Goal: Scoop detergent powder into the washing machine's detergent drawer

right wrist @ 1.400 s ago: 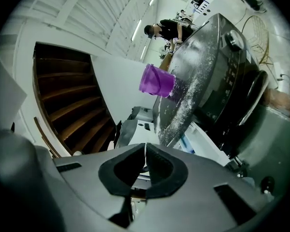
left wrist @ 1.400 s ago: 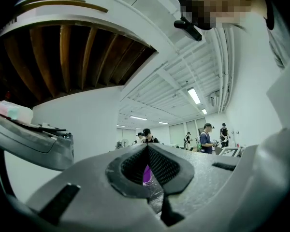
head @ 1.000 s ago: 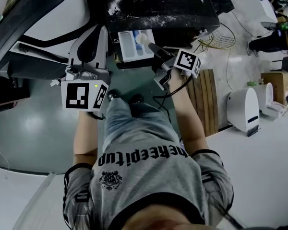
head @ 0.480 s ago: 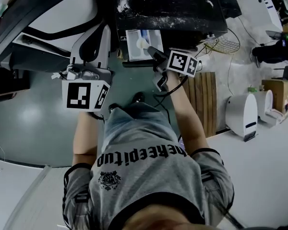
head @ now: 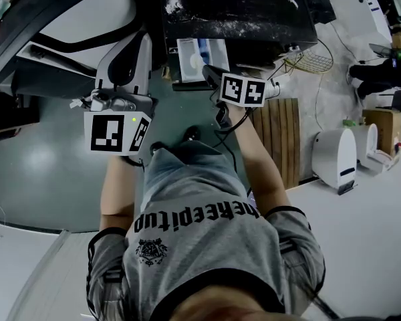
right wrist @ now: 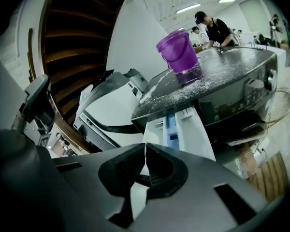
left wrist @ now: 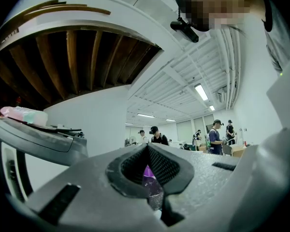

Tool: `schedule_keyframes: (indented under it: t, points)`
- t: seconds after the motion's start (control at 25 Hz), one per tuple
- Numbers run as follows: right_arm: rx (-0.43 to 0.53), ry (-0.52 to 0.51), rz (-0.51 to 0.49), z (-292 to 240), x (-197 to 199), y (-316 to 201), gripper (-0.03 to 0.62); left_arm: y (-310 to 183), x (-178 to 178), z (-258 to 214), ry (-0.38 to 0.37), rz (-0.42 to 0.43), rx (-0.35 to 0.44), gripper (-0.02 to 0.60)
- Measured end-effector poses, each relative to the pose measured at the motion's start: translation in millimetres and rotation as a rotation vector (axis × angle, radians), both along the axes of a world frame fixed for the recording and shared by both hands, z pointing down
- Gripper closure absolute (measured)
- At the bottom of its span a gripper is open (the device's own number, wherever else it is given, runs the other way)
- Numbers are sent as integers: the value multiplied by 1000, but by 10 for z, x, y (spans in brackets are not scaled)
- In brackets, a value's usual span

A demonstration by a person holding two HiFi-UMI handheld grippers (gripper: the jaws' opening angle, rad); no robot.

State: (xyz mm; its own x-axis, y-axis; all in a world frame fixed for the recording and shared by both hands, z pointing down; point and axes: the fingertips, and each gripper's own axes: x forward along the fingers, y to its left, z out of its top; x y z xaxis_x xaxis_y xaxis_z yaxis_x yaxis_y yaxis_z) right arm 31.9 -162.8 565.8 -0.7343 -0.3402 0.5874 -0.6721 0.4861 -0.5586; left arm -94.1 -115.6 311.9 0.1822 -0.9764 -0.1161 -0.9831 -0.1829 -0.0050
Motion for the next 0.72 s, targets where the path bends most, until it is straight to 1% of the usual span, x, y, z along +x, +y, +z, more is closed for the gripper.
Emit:
schedule_keyframes:
  t: [0.32, 0.56, 0.72]
  points:
    - [168, 206, -128, 49, -58, 83, 588, 61, -51, 7, 8, -4, 1, 578]
    - [263, 319, -206, 103, -76, 135, 588, 100, -78, 9, 11, -12, 4, 578]
    - [346, 403, -276, 124, -86, 175, 588, 120, -75, 5, 10, -14, 4, 578]
